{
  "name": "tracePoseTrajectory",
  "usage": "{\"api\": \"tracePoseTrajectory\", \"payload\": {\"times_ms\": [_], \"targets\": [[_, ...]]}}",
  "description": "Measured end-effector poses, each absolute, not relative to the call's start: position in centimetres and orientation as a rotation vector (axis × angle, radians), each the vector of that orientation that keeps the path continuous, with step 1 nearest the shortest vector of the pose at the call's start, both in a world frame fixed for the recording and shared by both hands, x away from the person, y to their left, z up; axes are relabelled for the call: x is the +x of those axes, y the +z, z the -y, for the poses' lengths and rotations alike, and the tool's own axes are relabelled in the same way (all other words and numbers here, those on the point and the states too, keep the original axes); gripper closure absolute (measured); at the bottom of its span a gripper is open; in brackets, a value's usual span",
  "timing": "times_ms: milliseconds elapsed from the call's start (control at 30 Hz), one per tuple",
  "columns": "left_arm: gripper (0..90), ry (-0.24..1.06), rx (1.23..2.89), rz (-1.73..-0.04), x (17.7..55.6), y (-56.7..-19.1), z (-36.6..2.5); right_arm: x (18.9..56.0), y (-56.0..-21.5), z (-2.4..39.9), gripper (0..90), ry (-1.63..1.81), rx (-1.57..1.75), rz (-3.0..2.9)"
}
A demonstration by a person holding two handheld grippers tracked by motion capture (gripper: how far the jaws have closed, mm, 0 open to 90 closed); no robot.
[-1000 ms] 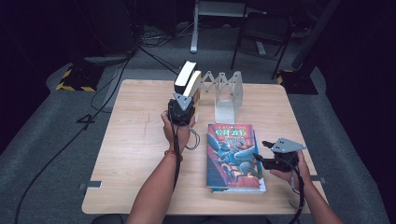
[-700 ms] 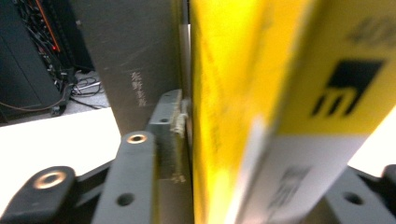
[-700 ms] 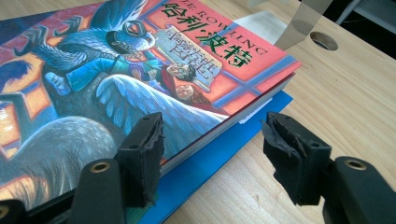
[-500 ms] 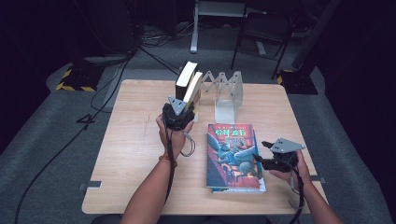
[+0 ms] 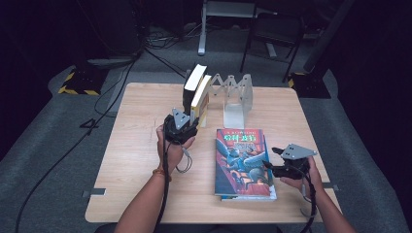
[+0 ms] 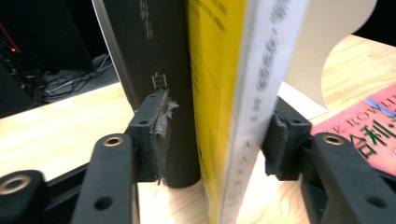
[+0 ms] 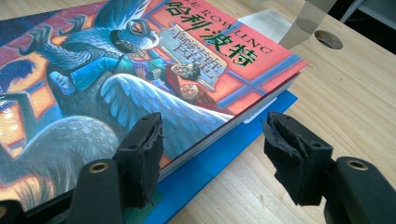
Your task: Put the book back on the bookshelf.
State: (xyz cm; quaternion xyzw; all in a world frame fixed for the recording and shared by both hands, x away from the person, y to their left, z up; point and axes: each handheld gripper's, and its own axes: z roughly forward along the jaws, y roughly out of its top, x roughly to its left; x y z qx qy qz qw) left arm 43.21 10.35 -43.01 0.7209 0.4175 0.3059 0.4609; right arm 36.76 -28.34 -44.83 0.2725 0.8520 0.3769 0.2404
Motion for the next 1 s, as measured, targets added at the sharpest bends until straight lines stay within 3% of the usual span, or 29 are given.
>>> {"api": "tracePoseTrajectory", "payload": {"times_ms": [167,267,1000], "targets": [[66.3,0.721,1.826,-0.974,42.8,-43.7,-10.3,36.8,-44.9,28.2,38.0,1.025,0.742,-2.342],[70.4,0.713,1.832,-0.977,42.6,-44.1,-9.9,36.8,-45.0,28.1,37.9,1.023,0.743,-2.346],[74.8,0.756,1.677,-1.209,45.5,-43.9,-7.8,36.9,-45.1,28.2,37.5,1.024,0.741,-2.346]]}}
